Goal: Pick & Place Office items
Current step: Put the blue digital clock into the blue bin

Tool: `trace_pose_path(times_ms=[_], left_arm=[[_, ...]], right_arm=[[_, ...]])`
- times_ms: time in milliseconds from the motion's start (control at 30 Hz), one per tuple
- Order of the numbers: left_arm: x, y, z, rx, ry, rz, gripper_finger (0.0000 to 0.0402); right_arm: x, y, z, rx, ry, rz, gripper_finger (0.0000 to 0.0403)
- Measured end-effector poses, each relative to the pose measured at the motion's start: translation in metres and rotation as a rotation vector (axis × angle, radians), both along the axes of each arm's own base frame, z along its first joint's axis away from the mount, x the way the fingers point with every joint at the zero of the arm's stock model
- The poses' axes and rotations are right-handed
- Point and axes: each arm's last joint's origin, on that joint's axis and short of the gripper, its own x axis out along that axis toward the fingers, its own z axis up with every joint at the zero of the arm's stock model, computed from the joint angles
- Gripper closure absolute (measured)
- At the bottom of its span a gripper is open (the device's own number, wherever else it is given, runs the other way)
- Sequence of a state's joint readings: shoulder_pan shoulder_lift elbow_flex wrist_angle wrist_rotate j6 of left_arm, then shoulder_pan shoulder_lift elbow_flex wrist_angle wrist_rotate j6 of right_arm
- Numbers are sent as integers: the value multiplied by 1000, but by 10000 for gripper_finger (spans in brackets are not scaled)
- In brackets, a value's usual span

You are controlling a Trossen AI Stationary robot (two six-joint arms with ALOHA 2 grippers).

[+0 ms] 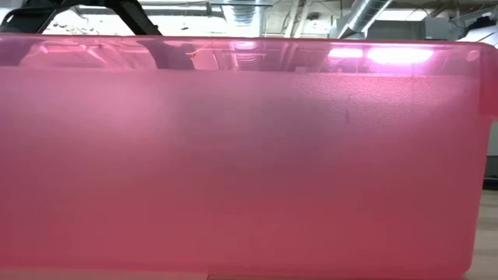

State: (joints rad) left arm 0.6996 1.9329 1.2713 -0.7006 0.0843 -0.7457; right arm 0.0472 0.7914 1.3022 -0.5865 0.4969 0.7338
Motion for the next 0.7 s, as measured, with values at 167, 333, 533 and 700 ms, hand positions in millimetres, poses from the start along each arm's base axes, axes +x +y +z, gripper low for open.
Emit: trace_pose_path(times_ms=[167,333,533,700], left_arm=[[-14,-9,12,49,30,-27,401],[-26,-22,33,131,14,-64,400],[-33,-28,47,223,13,-101,352],[-21,-25,30,178,53,-180,254]], right_arm=[[1,2,1,-1,-6,20,280],[3,3,1,-1,-13,16,280],[10,3,2,-8,-22,15,280],[12,4,2,-9,-18,17,280]])
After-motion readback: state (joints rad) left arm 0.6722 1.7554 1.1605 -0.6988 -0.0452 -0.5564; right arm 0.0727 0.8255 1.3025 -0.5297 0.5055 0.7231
